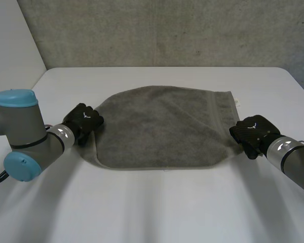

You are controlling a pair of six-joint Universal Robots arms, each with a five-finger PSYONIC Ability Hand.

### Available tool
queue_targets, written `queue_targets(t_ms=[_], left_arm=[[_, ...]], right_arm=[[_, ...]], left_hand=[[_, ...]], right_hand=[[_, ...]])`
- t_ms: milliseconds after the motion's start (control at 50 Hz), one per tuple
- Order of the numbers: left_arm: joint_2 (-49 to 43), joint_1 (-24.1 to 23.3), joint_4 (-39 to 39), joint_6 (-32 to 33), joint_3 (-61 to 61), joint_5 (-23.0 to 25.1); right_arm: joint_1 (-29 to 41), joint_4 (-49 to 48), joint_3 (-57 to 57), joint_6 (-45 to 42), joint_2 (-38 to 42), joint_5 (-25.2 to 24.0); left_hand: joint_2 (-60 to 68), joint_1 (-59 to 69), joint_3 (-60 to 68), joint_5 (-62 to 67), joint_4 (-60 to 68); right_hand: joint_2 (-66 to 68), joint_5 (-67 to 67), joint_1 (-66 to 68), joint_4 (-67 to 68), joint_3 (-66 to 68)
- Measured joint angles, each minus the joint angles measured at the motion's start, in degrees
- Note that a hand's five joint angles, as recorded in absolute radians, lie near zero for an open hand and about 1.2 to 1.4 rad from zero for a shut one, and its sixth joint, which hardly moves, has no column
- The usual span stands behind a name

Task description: Fold the towel.

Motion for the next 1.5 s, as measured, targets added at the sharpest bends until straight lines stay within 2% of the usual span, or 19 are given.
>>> queue_targets(t_ms=[180, 240, 280, 420, 520, 660, 760, 840, 1000, 1120, 1200, 1280, 1340, 1400, 1500], left_arm=[[0.5, 0.4, 0.0, 0.0, -0.5, -0.3], [0.7, 0.5, 0.0, 0.0, -0.7, -0.3], [0.9, 0.6, -0.1, -0.1, -0.9, -0.3], [3.7, 0.8, -0.1, -0.9, -2.5, -0.3], [9.0, 1.0, 0.1, -3.9, -4.0, -0.3], [21.3, 3.4, 0.6, -18.2, -4.7, -1.2], [30.1, 6.3, 0.7, -29.8, -4.9, -2.3], [33.8, 7.2, 0.3, -34.3, -5.4, -2.9], [32.6, 5.8, -0.6, -35.2, -7.0, -4.7], [21.1, 0.6, -1.0, -31.1, -4.3, -8.5], [12.0, -2.1, -1.0, -26.3, 2.0, -11.9], [6.5, -2.9, -0.4, -23.4, 9.5, -13.4], [3.5, -3.3, 2.0, -22.7, 16.3, -13.8], [2.3, -3.8, 6.3, -23.8, 21.8, -14.0], [3.8, -4.3, 18.7, -31.0, 29.2, -14.8]], right_arm=[[0.0, 0.0, -0.1, 0.0, 0.0, 0.0], [0.0, 0.0, -0.1, 0.0, 0.0, 0.0], [0.0, 0.0, -0.2, 0.0, 0.0, 0.0], [-0.2, 0.3, -1.5, 0.3, -0.9, 0.1], [-1.2, 1.4, -3.3, 0.9, -5.2, 0.4], [-5.2, 5.9, -7.3, 3.6, -15.8, -0.1], [-8.4, 15.6, -13.5, 4.0, -21.1, -2.6], [-9.9, 23.4, -18.5, 2.3, -22.3, -4.7], [-8.8, 31.3, -24.3, -3.9, -18.0, -5.2], [-1.7, 31.5, -28.1, -8.6, -8.3, 0.9], [2.4, 30.2, -33.5, -9.9, -0.2, 5.9], [4.8, 27.1, -40.5, -9.9, 6.3, 8.4], [6.4, 21.4, -46.9, -9.6, 10.7, 9.8], [7.6, 12.9, -51.1, -9.2, 13.0, 11.0], [9.0, -12.9, -51.9, -7.5, 11.7, 13.1]], left_hand=[[22.7, 22.8, 22.8, 22.8, 22.6], [34.8, 34.0, 35.6, 35.1, 35.1], [36.8, 34.4, 38.1, 36.6, 37.3], [37.0, 34.4, 38.7, 36.7, 37.5], [37.0, 34.4, 38.8, 36.7, 37.5], [37.0, 34.4, 38.8, 36.7, 37.5], [37.0, 34.4, 38.9, 36.7, 37.5], [37.0, 34.4, 38.9, 36.7, 37.5], [37.0, 34.4, 38.9, 36.7, 37.5], [37.4, 34.4, 39.0, 37.0, 37.5], [37.4, 34.4, 39.1, 37.0, 37.5], [37.4, 34.4, 39.1, 37.0, 37.5], [37.4, 34.4, 39.1, 37.0, 37.5], [37.4, 34.4, 39.1, 37.0, 37.5], [37.4, 34.4, 39.1, 37.0, 37.5]], right_hand=[[0.0, 0.0, 0.0, 0.0, 0.0], [0.0, 0.0, 0.0, 0.0, 0.0], [0.0, 0.0, 0.0, 0.0, 0.0], [0.0, 0.0, 0.0, 0.0, 0.0], [0.0, 0.0, 0.0, 0.0, 0.0], [0.0, 0.0, 0.0, 0.0, 0.1], [0.0, 0.0, 0.0, 0.0, 0.1], [0.0, 0.0, 0.0, 0.0, 0.1], [0.0, 0.0, 0.0, 0.0, 0.1], [0.0, 0.0, 0.0, 0.0, 0.2], [0.0, 0.0, 0.0, 0.0, 0.2], [0.0, 0.0, 0.0, 0.0, 0.2], [0.0, 0.0, 0.0, 0.0, 0.2], [0.0, 0.0, 0.0, 0.0, 0.2], [0.0, 0.0, 0.0, 0.0, 0.2]])
